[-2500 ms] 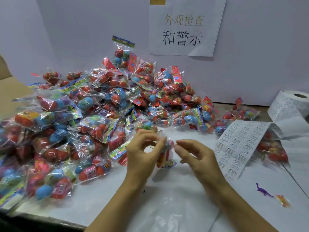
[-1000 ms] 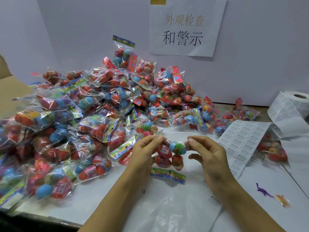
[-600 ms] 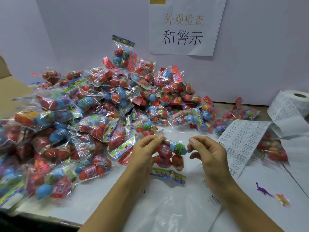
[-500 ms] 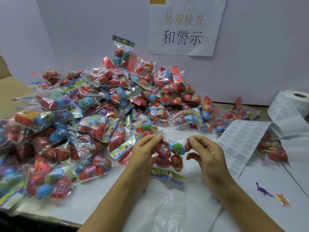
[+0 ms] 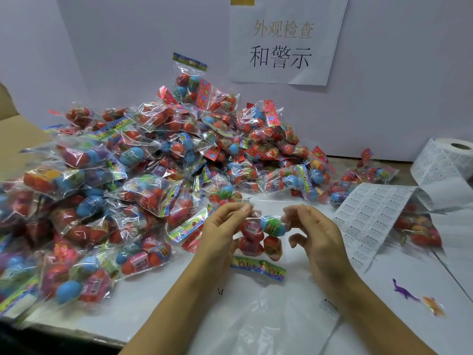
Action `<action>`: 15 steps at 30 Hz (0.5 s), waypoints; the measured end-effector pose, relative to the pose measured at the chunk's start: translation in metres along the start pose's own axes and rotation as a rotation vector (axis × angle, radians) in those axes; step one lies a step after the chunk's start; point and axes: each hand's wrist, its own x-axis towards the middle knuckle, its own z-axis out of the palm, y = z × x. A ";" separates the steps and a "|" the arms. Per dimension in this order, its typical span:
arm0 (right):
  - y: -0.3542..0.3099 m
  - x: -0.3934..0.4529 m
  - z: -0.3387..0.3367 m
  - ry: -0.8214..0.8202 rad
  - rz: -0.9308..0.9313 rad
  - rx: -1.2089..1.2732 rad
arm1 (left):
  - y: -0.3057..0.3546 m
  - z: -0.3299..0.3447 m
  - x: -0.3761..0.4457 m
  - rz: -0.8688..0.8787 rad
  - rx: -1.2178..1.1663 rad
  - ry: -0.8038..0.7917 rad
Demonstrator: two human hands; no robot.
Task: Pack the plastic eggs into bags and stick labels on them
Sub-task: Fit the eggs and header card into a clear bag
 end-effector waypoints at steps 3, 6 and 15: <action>0.002 -0.001 0.001 0.032 -0.020 -0.078 | 0.000 0.001 -0.001 0.000 0.008 -0.001; 0.003 0.001 0.000 0.066 -0.006 -0.052 | 0.001 0.003 -0.001 -0.022 -0.009 0.005; 0.000 0.005 -0.003 0.081 0.066 0.047 | 0.005 0.007 -0.003 -0.053 -0.054 0.008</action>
